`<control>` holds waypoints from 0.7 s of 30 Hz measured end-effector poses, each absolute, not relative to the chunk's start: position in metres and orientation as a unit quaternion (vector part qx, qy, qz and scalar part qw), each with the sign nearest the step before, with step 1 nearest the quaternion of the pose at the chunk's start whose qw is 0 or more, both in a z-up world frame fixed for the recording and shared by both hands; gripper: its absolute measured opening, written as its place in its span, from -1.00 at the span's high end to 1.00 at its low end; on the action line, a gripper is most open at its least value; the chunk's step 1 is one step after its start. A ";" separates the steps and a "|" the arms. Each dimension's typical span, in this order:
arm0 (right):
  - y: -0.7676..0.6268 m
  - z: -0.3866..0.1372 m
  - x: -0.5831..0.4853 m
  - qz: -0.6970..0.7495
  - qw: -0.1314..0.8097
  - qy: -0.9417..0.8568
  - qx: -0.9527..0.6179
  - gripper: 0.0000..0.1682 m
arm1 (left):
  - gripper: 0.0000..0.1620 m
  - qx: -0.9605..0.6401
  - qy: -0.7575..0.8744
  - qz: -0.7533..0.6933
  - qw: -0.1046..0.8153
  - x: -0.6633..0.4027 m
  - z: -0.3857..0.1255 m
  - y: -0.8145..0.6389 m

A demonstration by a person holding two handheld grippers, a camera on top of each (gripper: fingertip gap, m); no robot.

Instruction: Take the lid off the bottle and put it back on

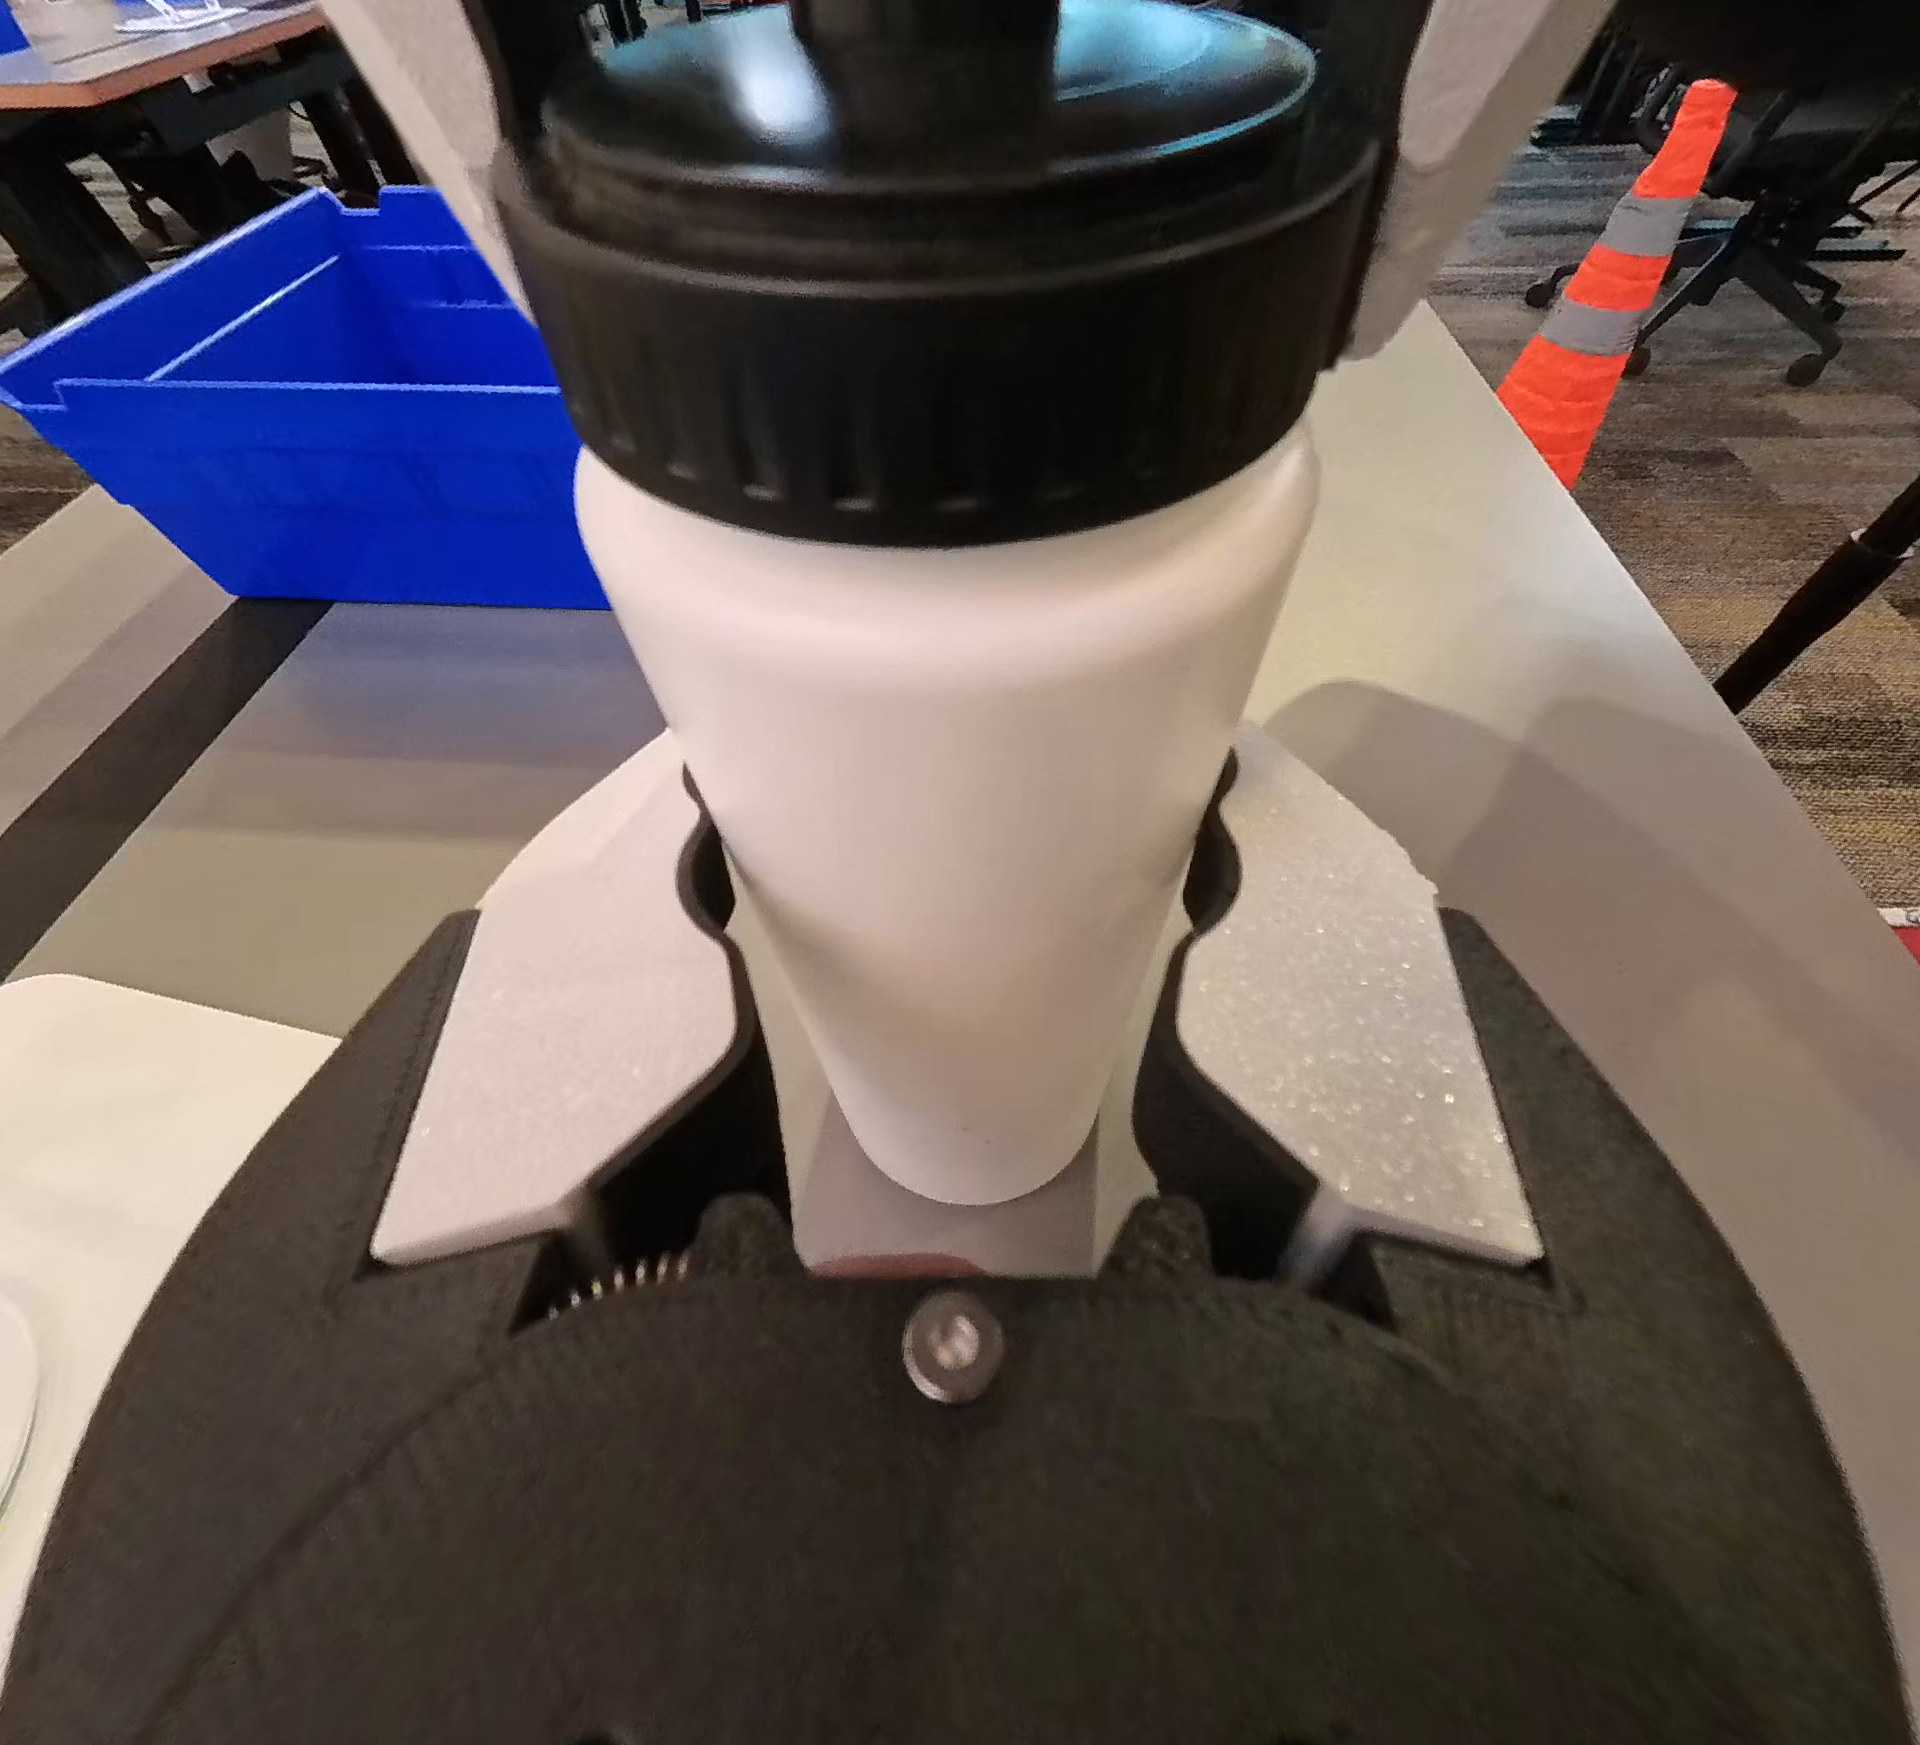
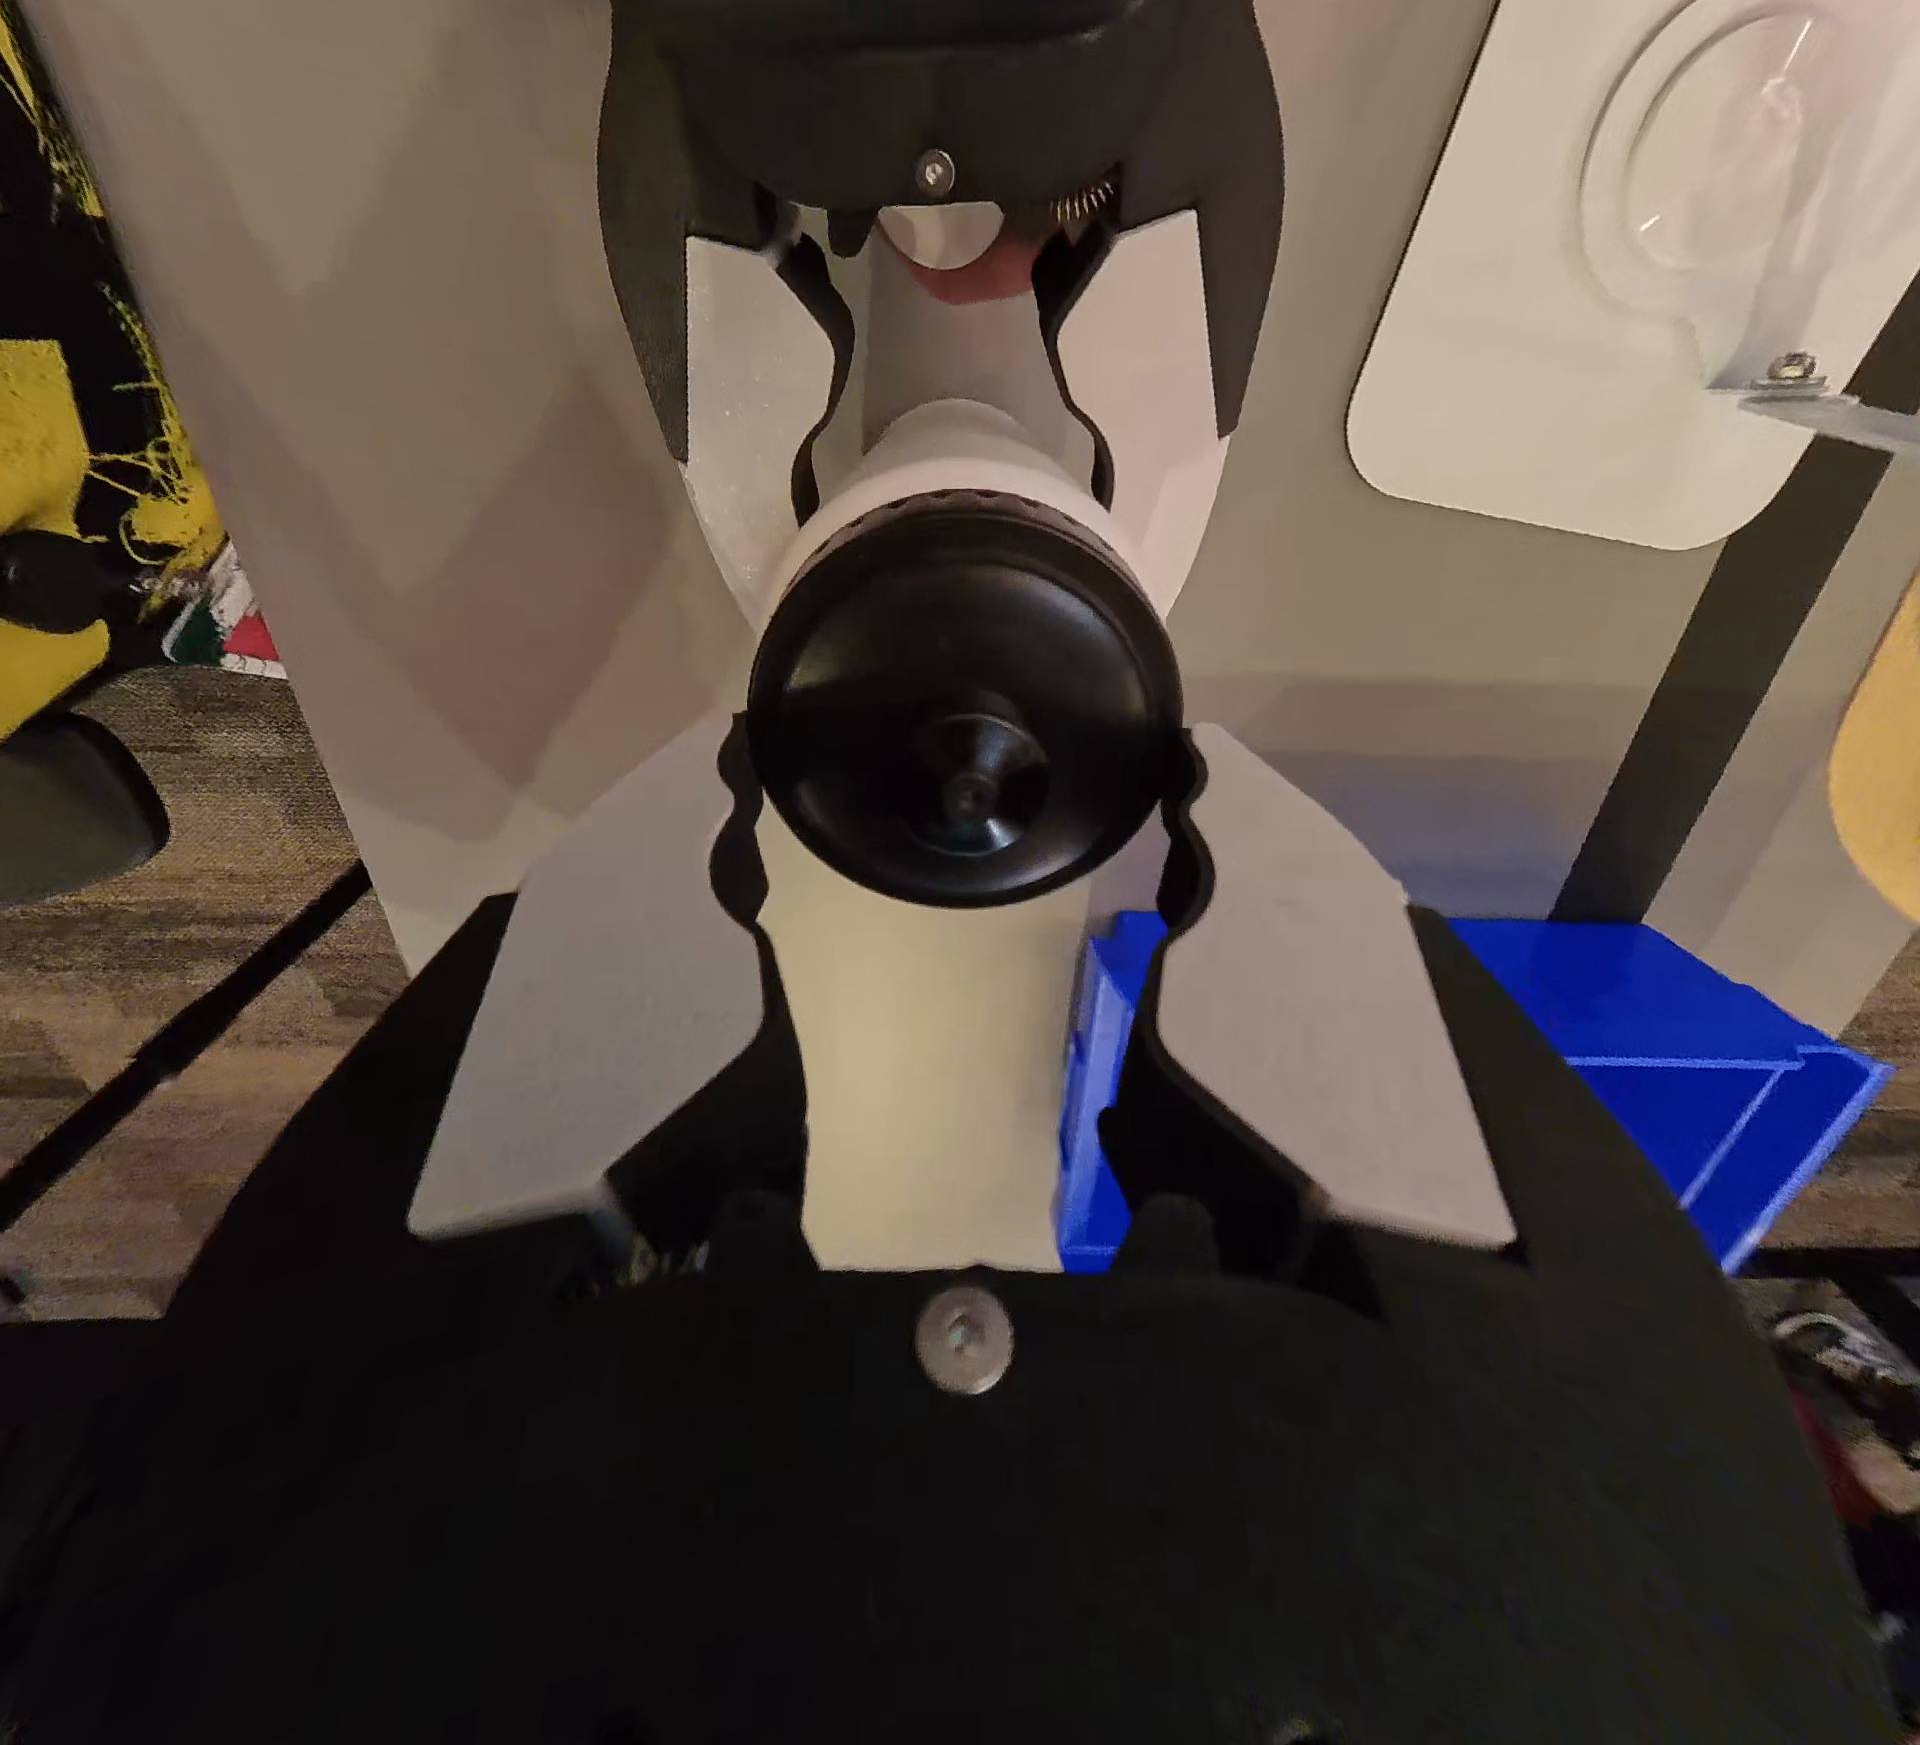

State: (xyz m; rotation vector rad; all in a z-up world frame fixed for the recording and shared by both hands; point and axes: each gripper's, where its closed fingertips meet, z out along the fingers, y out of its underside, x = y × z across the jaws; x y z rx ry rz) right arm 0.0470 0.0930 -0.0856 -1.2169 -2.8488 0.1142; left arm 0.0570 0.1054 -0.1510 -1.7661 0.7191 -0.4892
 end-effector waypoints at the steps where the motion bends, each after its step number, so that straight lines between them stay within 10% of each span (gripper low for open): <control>1: 0.092 -0.086 0.047 0.043 0.019 -0.910 -0.412 0.10 | -0.07 -0.747 0.303 -0.207 0.553 0.057 -0.151 0.106; 21: 0.090 -0.086 0.045 0.031 0.048 -0.910 -0.410 0.10 | -0.07 -0.746 0.308 -0.208 0.552 0.059 -0.151 0.105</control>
